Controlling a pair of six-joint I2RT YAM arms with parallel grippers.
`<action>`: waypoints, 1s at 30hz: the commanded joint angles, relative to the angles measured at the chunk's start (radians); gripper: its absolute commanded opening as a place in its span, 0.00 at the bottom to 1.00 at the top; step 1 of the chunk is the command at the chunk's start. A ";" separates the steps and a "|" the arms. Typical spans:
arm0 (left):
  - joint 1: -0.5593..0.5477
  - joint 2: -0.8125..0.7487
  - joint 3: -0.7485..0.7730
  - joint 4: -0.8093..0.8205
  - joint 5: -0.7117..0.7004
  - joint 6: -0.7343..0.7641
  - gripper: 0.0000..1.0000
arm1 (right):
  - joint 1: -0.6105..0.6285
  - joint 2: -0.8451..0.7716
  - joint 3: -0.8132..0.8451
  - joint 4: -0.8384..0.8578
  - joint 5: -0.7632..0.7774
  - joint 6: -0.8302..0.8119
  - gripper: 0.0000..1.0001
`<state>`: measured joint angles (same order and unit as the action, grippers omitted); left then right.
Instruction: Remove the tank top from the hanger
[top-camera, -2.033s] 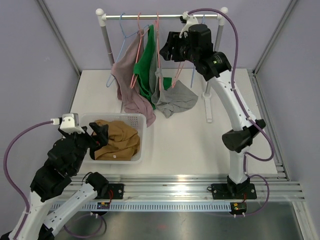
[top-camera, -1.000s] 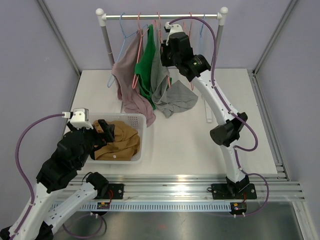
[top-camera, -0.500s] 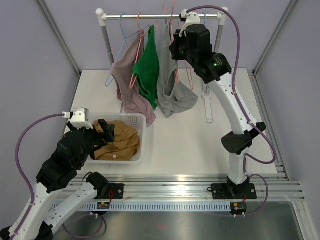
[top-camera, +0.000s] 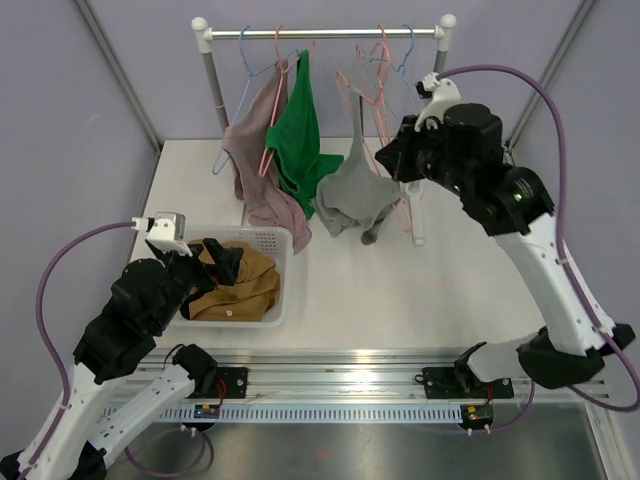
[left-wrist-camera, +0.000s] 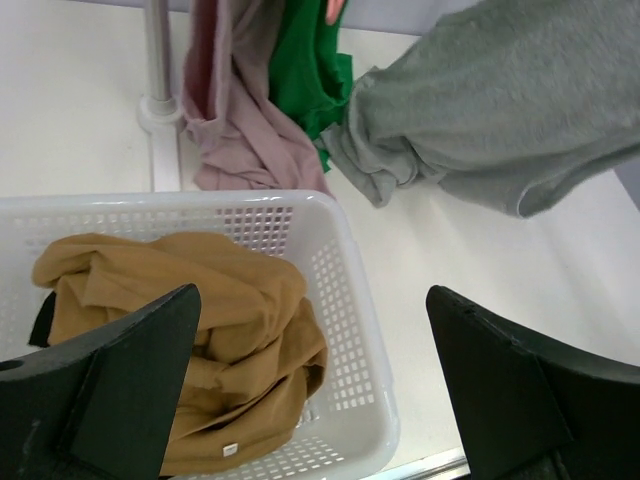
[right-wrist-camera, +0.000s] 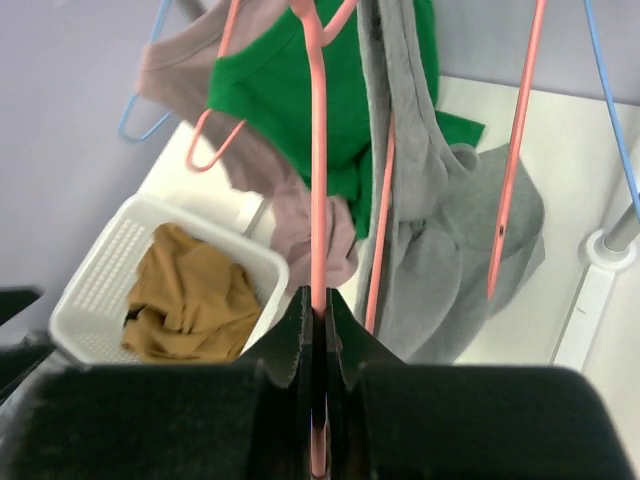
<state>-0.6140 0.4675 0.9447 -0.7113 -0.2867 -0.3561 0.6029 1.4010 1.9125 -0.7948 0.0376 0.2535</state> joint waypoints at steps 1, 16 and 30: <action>0.002 0.059 0.051 0.101 0.141 -0.012 0.99 | 0.006 -0.175 -0.052 -0.048 -0.149 0.015 0.00; -0.317 0.227 0.068 0.460 0.067 -0.054 0.99 | 0.006 -0.664 -0.552 -0.189 -0.347 0.085 0.00; -0.501 0.626 0.198 0.568 -0.055 -0.012 0.96 | 0.005 -0.740 -0.681 -0.084 -0.400 0.141 0.00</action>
<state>-1.1057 1.0718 1.0962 -0.2516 -0.3042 -0.3805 0.6041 0.6769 1.2110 -0.9661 -0.3248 0.3740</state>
